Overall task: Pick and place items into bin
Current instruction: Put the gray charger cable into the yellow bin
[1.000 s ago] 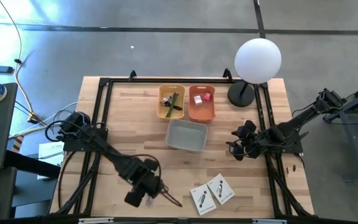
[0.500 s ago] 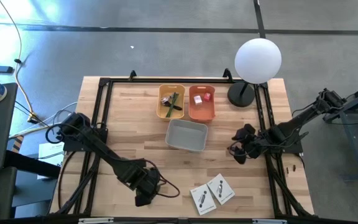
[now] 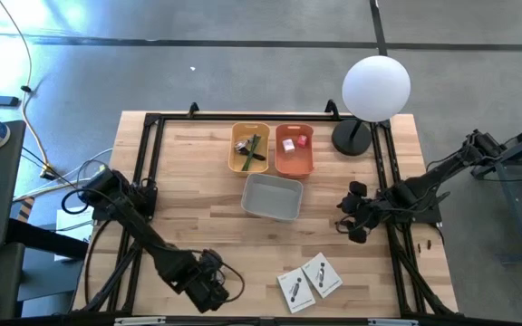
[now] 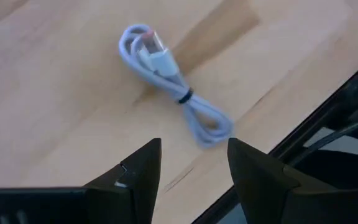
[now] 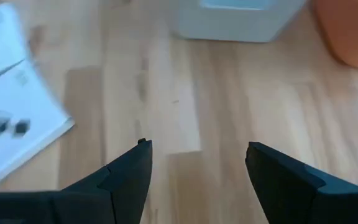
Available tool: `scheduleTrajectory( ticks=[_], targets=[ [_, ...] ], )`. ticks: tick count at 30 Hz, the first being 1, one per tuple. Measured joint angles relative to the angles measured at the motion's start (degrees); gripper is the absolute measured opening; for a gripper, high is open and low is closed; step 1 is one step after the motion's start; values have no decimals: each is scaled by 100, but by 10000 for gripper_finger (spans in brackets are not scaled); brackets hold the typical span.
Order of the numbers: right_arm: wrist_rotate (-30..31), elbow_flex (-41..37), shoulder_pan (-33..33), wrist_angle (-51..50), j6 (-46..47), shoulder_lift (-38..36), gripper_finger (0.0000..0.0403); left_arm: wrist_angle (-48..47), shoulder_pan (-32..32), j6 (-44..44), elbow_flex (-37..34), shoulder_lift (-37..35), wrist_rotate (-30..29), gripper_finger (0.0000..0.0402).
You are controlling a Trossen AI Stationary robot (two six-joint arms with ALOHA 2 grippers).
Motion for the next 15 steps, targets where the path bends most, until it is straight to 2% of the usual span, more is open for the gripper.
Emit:
scheduleTrajectory(
  ticks=[6, 11, 15],
  targets=[
    [-93, -2, -15, -30, -599, -172, 247, 514, 320, 31, 7, 273, 64, 173],
    [-166, -2, -2, -88, -566, -272, 247, 333, 452, 157, 4, 439, 501, 173],
    [-211, 1, 9, -124, -583, -337, 247, 181, 451, 131, 2, 457, 544, 173]
  ],
)
